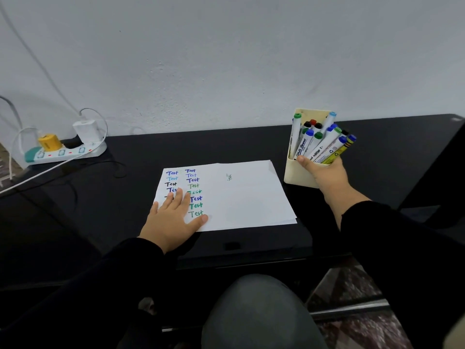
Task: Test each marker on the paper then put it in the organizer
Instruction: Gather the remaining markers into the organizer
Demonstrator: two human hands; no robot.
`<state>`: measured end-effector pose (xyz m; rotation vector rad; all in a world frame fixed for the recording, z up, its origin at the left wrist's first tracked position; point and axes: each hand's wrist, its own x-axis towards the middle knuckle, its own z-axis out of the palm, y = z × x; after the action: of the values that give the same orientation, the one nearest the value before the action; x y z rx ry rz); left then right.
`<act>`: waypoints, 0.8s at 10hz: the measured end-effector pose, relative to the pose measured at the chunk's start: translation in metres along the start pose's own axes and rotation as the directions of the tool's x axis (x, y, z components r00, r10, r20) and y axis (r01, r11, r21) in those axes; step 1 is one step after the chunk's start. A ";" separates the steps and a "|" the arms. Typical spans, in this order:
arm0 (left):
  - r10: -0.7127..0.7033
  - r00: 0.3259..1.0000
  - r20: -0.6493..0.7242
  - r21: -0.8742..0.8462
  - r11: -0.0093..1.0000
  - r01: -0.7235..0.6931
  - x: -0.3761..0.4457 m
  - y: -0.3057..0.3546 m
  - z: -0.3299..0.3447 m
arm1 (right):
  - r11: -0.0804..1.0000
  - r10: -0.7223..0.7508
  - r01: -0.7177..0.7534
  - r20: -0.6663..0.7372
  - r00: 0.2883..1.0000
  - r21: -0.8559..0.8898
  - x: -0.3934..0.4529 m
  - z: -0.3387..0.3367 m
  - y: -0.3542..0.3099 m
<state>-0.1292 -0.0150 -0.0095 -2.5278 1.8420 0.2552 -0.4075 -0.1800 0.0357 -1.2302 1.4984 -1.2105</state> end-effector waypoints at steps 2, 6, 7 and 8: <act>0.002 1.000 0.000 0.000 1.000 -0.002 0.000 0.000 0.000 | 0.984 -0.064 0.044 -0.110 0.992 -0.174 -0.028 0.006 0.013; 0.017 1.000 0.007 -0.003 1.000 -0.017 0.002 -0.003 0.000 | 0.980 0.039 -0.097 -0.308 0.951 -0.175 -0.019 0.052 -0.008; 0.016 1.000 0.006 -0.005 1.000 -0.016 0.003 -0.004 0.002 | 0.977 0.008 -0.080 -0.342 0.940 -0.198 -0.018 0.056 -0.004; 0.013 1.000 0.006 -0.009 1.000 -0.013 0.004 -0.004 0.002 | 0.976 -0.022 -0.057 -0.359 0.933 -0.210 -0.018 0.055 -0.001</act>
<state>-0.1248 -0.0171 -0.0124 -2.5182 1.8603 0.2713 -0.3510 -0.1714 0.0270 -1.1731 1.9505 -1.3399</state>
